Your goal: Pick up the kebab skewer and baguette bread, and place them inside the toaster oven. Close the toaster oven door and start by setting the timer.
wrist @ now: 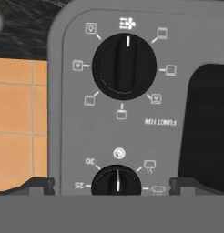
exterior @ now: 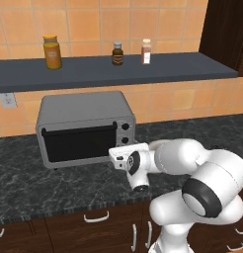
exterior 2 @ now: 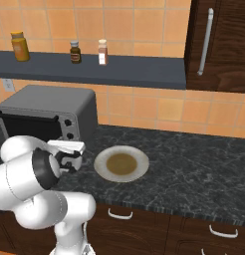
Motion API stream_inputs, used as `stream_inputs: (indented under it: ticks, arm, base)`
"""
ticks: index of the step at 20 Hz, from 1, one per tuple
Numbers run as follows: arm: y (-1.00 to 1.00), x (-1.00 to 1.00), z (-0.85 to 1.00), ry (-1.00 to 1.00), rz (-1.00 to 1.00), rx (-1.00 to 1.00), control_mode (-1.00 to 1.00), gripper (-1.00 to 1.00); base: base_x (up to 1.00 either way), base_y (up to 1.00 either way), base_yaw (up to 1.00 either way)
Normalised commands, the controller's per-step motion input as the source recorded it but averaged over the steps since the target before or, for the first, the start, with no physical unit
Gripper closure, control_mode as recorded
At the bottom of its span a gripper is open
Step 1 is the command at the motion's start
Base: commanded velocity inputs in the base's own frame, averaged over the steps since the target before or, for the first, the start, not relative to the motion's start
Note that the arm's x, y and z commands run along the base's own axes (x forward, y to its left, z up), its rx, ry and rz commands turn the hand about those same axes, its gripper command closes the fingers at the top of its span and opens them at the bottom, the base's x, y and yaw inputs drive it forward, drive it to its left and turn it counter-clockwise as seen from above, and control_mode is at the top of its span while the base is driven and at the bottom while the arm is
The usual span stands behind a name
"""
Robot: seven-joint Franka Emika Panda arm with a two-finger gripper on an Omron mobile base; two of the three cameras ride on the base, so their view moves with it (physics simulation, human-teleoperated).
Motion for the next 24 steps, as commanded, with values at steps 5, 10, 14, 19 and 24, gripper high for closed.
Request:
stream_inputs:
  ticks: [5,10,14,19,24]
  arm:
    - [0.04,0.21,-0.06,-0.02,-0.03,0.00,-1.00,-1.00]
    - [-0.01,0.04,-0.35,-0.06,-0.01,0.00,-1.00,-1.00]
    - [-0.09,0.03,-0.13,-0.07,0.00,0.00,-1.00,1.00]
    - [-0.18,0.01,0.01,-0.08,0.00,0.00,-1.00,1.00]
    - [-0.14,0.00,0.26,-0.07,0.00,0.00,-1.00,1.00]
  base:
    - [0.00,0.00,0.00]
    - [0.00,0.00,0.00]
    - [0.00,0.00,0.00]
    - [0.00,0.00,0.00]
    - [0.00,0.00,0.00]
